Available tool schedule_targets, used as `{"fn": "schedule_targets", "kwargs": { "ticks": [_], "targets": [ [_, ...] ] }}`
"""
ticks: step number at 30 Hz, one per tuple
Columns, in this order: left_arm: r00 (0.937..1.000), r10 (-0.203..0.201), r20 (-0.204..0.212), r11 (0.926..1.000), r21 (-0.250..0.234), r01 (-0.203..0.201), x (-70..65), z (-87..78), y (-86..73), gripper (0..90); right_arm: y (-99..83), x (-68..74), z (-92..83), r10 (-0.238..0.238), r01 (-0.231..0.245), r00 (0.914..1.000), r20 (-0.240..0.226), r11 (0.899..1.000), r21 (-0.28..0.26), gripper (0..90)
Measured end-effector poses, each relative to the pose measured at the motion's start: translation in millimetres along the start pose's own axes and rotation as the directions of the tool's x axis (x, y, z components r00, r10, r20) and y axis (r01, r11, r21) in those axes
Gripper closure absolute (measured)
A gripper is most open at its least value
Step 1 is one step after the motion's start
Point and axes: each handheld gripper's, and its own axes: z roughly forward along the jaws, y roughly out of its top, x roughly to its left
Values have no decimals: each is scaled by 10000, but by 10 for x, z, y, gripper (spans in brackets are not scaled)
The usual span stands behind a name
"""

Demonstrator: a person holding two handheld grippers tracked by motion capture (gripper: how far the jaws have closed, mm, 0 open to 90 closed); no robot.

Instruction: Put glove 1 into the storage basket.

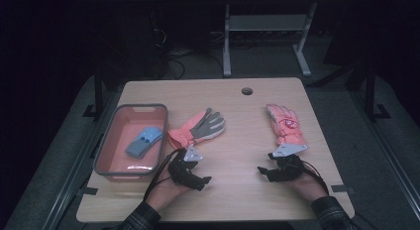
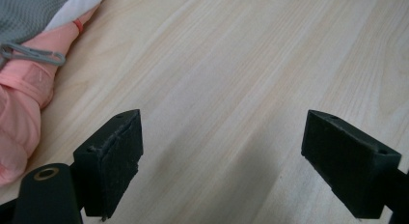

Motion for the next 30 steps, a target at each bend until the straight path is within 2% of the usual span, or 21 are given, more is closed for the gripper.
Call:
{"fn": "schedule_targets", "kwargs": {
  "ticks": [2, 4, 7, 8, 9, 12, 15, 20, 23, 24, 25, 27, 28, 30],
  "targets": [
    [10000, 79, -56, 10000, 8, -79, -13, -1, -29, 135, 47, 8, -23, 40, -41, 10000, -84, 9998, -186, 464],
    [10000, 69, -66, 10000, -12, -69, -20, 5, -56, 133, 62, 10, -27, 87, -89, 9999, -125, 9997, -235, 492],
    [10000, 0, -93, 10000, -17, 0, -20, 25, -96, 130, 101, 7, -31, 18, -27, 9996, -266, 9994, -357, 638],
    [9999, 51, -131, 10000, 6, -51, -20, 32, -109, 130, 118, 12, -30, 19, -31, 9995, -309, 9993, -383, 672],
    [9997, 197, -161, 9998, 9, -197, -22, 42, -130, 130, 159, 25, -26, 78, -94, 9991, -418, 9993, -371, 753],
    [9997, 204, -135, 9998, -15, -204, -35, 54, -148, 129, 197, 38, -2, 55, -74, 9986, -524, 9994, -349, 791],
    [9995, 298, -143, 9995, 58, -297, -43, 72, -171, 126, 267, 77, 54, -50, 27, 9974, -718, 9995, -319, 885],
    [9989, 376, -288, 9991, -203, -382, -36, 36, -133, 129, 308, 119, 74, -163, 137, 9962, -860, 9994, -306, 899],
    [9992, 187, -342, 9994, -282, -196, -19, 25, -70, 131, 302, 117, 70, -153, 132, 9963, -842, 9996, -256, 900],
    [9992, 77, -387, 9993, -358, -91, -12, 23, -24, 131, 296, 107, 65, -164, 133, 9956, -918, 9993, -337, 843],
    [9992, 77, -387, 9993, -358, -91, -12, 23, -24, 132, 296, 107, 65, -164, 133, 9956, -918, 9993, -337, 843],
    [9989, 160, -434, 9995, -261, -172, 5, 14, 21, 139, 291, 98, 65, -104, 61, 9943, -1058, 9991, -415, 692],
    [9990, 98, -426, 9997, -204, -107, 12, 17, 44, 154, 290, 95, 69, -68, 25, 9945, -1045, 9992, -410, 659],
    [9990, 59, -453, 9998, -212, -69, 27, 11, 86, 286, 288, 87, 75, -58, 17, 9935, -1133, 9993, -368, 634]
  ]
}}
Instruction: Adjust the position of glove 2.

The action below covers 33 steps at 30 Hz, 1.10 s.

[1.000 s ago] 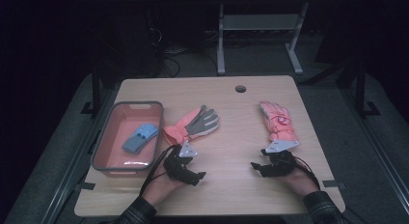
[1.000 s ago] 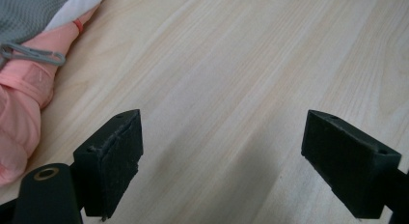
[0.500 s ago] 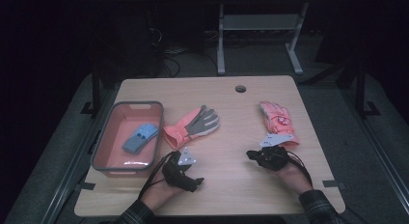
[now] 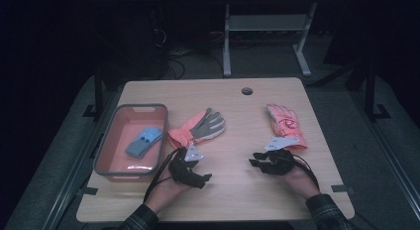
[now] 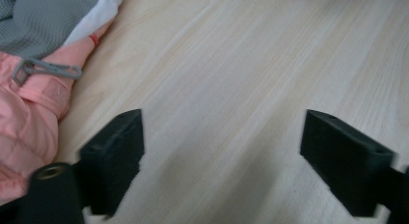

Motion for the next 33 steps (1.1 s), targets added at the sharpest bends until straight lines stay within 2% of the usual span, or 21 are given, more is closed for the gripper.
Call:
{"fn": "schedule_targets", "kwargs": {
  "ticks": [2, 3, 4, 5, 6, 7, 9, 10, 12, 13, 15, 18, 19, 20, 21, 22, 23, 25, 27, 29, 33],
  "targets": [
    [9999, -141, -28, 9999, -71, 141, 24, -5, 49, 435, -4, -2, 9, 87, -87, 10000, -40, 10000, 42, 610],
    [9996, -273, -41, 9996, -58, 273, 42, -3, 78, 435, -8, -13, 13, -12, 12, 10000, -76, 10000, 66, 605],
    [9985, -530, -120, 9985, -122, 528, 87, 5, 129, 594, -12, -12, 15, 51, -50, 9999, -86, 9999, 103, 595],
    [9985, -530, -120, 9985, -122, 528, 87, 5, 129, 684, -12, -12, 15, 51, -50, 9999, -86, 9999, 103, 595],
    [9979, -624, -145, 9979, -152, 622, 115, 11, 157, 684, -14, -15, 16, 50, -49, 9999, -109, 9999, 119, 594],
    [9969, -767, -147, 9970, -133, 766, 138, 25, 184, 755, -16, -18, 16, 17, -16, 9999, -128, 9999, 125, 590],
    [9967, -789, -216, 9968, -143, 786, 193, 46, 239, 890, -16, -14, 13, 98, -96, 9999, -125, 9998, 153, 577],
    [9960, -835, -317, 9965, -41, 834, 220, 53, 273, 895, -15, -9, 9, 114, -112, 9998, -156, 9998, 146, 567],
    [9906, -1155, -731, 9933, -171, 1145, 316, 79, 388, 896, -14, -8, 7, 100, -97, 9998, -183, 9999, 136, 556],
    [9906, -1155, -731, 9933, -171, 1145, 316, 79, 388, 896, -14, -8, 7, 100, -97, 9998, -183, 9999, 136, 556],
    [9863, -1286, -1034, 9916, -253, 1266, 389, 102, 469, 896, -16, -10, 11, 101, -98, 9997, -206, 9998, 158, 549],
    [9752, -1415, -1701, 9899, -262, 1391, 563, 196, 608, 896, -20, -11, 14, 87, -84, 9997, -245, 9999, 127, 534],
    [9752, -1415, -1701, 9899, -262, 1391, 563, 196, 608, 896, -20, -11, 14, 87, -84, 9997, -245, 9999, 127, 534],
    [9720, -1464, -1839, 9892, -252, 1442, 606, 228, 639, 896, -21, -13, 15, 90, -87, 9996, -257, 9999, 128, 531],
    [9651, -1602, -2074, 9869, -172, 1601, 703, 291, 693, 896, -24, -17, 21, 95, -92, 9996, -274, 9999, 137, 527],
    [9651, -1602, -2074, 9869, -172, 1601, 703, 291, 693, 897, -26, -18, 23, 85, -81, 9996, -286, 9999, 147, 523],
    [9599, -1642, -2273, 9859, -68, 1670, 779, 370, 735, 896, -28, -17, 25, 84, -79, 9995, -312, 9998, 161, 520],
    [9586, -1614, -2346, 9859, 56, 1674, 808, 414, 749, 897, -34, -24, 31, -44, 48, 9995, -318, 9999, 133, 518],
    [9557, -1592, -2476, 9842, 364, 1734, 864, 538, 755, 896, -41, -18, 27, -25, 31, 9994, -351, 9999, 169, 513],
    [9545, -1680, -2463, 9822, 407, 1834, 876, 569, 755, 897, -43, -17, 14, 57, -50, 9993, -364, 9998, 193, 511],
    [9608, -1619, -2251, 9820, 591, 1794, 852, 677, 773, 897, -46, -30, 7, 93, -88, 9994, -341, 9999, 138, 512]
  ]
}}
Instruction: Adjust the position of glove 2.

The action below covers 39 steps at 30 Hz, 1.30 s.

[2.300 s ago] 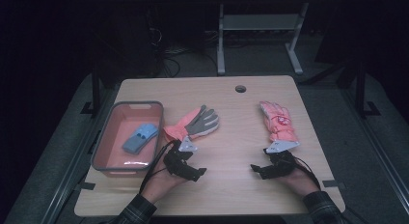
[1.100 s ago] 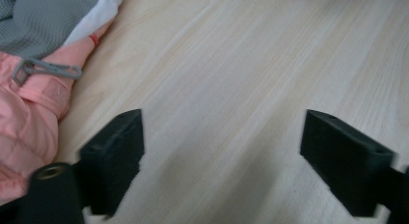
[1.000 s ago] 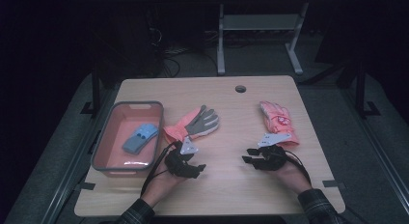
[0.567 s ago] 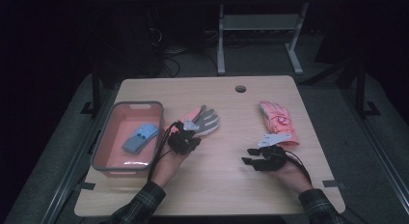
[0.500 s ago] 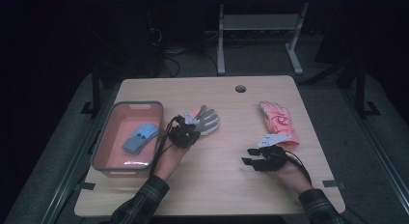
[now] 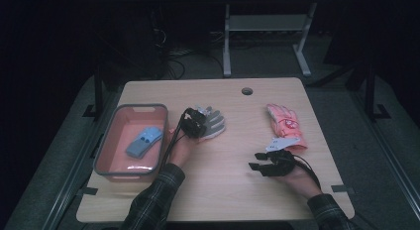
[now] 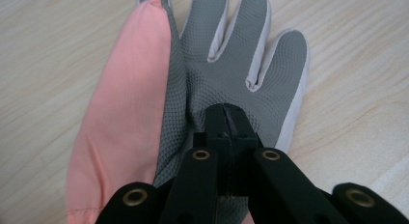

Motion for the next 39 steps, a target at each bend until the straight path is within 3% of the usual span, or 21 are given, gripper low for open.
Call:
{"fn": "schedule_targets", "kwargs": {
  "ticks": [5, 7, 13, 17, 21, 23, 24, 27, 29, 32, 34, 39],
  "targets": [
    [9995, -44, 309, 10000, 10, 44, -71, 8, 49, 897, 1, 6, -3, 1, -1, 10000, -18, 10000, 5, 513],
    [9985, -58, 541, 10000, -45, 61, -152, 11, 83, 898, 1, 7, -3, 2, -2, 10000, -28, 10000, 6, 513],
    [9921, 403, 1186, 9992, -84, -396, -481, 38, 178, 897, -3, 3, -4, -57, 57, 10000, -57, 10000, -1, 513],
    [9880, 468, 1474, 9989, -150, -451, -562, 26, 210, 897, -4, 5, -5, -32, 32, 10000, -70, 10000, -9, 512],
    [9885, 402, 1460, 9982, -502, -332, -485, -108, 230, 897, -7, 0, -9, -79, 79, 9999, -73, 10000, -30, 513],
    [9896, 232, 1417, 9972, -731, -129, -357, -206, 235, 897, -8, 2, -11, -19, 19, 10000, -66, 10000, -2, 513],
    [9906, -57, 1364, 9958, -899, 181, -302, -249, 234, 897, -10, -2, -6, -51, 50, 10000, -66, 10000, -26, 513],
    [9954, -307, 907, 9937, -1047, 402, -70, -340, 237, 897, -8, 4, -1, -62, 62, 10000, -54, 10000, -9, 513],
    [9967, -447, 683, 9954, -817, 503, 43, -334, 226, 897, -7, 7, 1, -71, 71, 10000, -67, 10000, 8, 513],
    [9973, -491, 544, 9984, -254, 505, 69, -210, 178, 896, -6, 4, 7, -92, 92, 9999, -66, 10000, 13, 513],
    [9964, -496, 687, 9987, 187, 484, 57, -147, 122, 897, -7, 5, 3, -70, 70, 10000, -66, 10000, 12, 513],
    [9941, -215, 1060, 9991, 399, 173, -31, -214, 17, 897, -11, -6, -16, -73, 73, 10000, -60, 10000, -47, 516]
  ]
}}
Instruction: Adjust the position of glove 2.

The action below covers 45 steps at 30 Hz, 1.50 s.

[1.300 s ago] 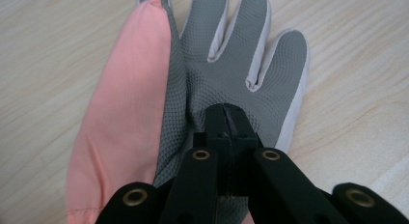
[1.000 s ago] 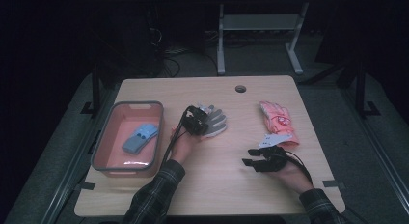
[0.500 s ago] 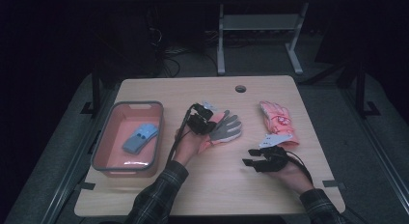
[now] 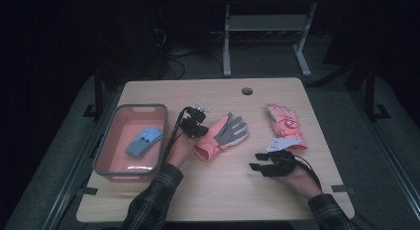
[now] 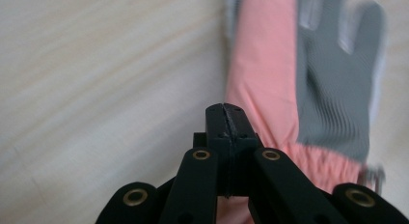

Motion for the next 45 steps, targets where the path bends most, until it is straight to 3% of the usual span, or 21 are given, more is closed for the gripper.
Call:
{"fn": "schedule_targets", "kwargs": {
  "ticks": [4, 7, 8, 13, 14, 19, 21, 23, 28, 30, 35, 38, 39, 40, 44, 45],
  "targets": [
    [9986, 323, 431, 9995, 57, -326, -144, -61, -106, 897, 14, 21, -15, -89, 88, 10000, -34, 9998, -166, 522],
    [9927, 460, 1112, 9989, 21, -466, -244, -90, -206, 897, 28, 32, -11, 37, -38, 9999, -162, 9999, -104, 563],
    [9927, 460, 1112, 9989, 21, -466, -244, -90, -206, 896, 28, 32, -11, 37, -38, 9999, -162, 9999, -104, 563],
    [9785, 748, 1921, 9971, 20, -766, -394, -97, -294, 897, 59, 23, -16, 67, -74, 9996, -282, 9997, -244, 635],
    [9710, 938, 2198, 9955, -78, -944, -464, -92, -314, 896, 94, 20, -33, 186, -196, 9994, -275, 9992, -344, 685],
    [9599, 1256, 2508, 9918, -99, -1272, -633, -45, -332, 896, 188, 32, -38, 290, -294, 9995, -96, 9985, -467, 793],
    [9586, 1516, 2408, 9881, -110, -1535, -692, -26, -336, 896, 273, 29, -36, 278, -268, 9995, 154, 9978, -615, 844],
    [9553, 1349, 2629, 9908, -240, -1333, -691, -30, -345, 896, 365, 12, -51, 448, -425, 9986, 264, 9958, -811, 884],
    [9586, 1249, 2560, 9921, -387, -1190, -599, -105, -419, 894, 529, -29, 33, 481, -455, 9983, 325, 9960, -770, 898],
    [9604, 1250, 2491, 9921, -434, -1179, -560, -141, -466, 854, 563, -27, 101, 441, -417, 9983, 379, 9972, -617, 899],
    [9632, 1316, 2345, 9909, -577, -1213, -499, -220, -615, 638, 602, -13, 258, 327, -319, 9980, 545, 9994, -146, 899],
    [9599, 1609, 2295, 9865, -660, -1496, -488, -261, -713, 497, 594, -17, 324, 287, -299, 9976, 635, 9994, 180, 899],
    [9604, 1612, 2271, 9862, -732, -1483, -494, -271, -750, 450, 585, -22, 332, 272, -293, 9977, 621, 9990, 328, 899],
    [9594, 1858, 2123, 9820, -747, -1737, -504, -295, -818, 351, 561, -21, 322, 328, -350, 9981, 513, 9985, 427, 899],
    [9626, 1842, 1986, 9821, -770, -1720, -547, -309, -920, 255, 512, -8, 277, 361, -383, 9983, 458, 9981, 481, 899],
    [9607, 2033, 1892, 9785, -738, -1926, -558, -322, -976, 223, 470, 3, 225, 389, -409, 9985, 375, 9977, 547, 899]
  ]
}}
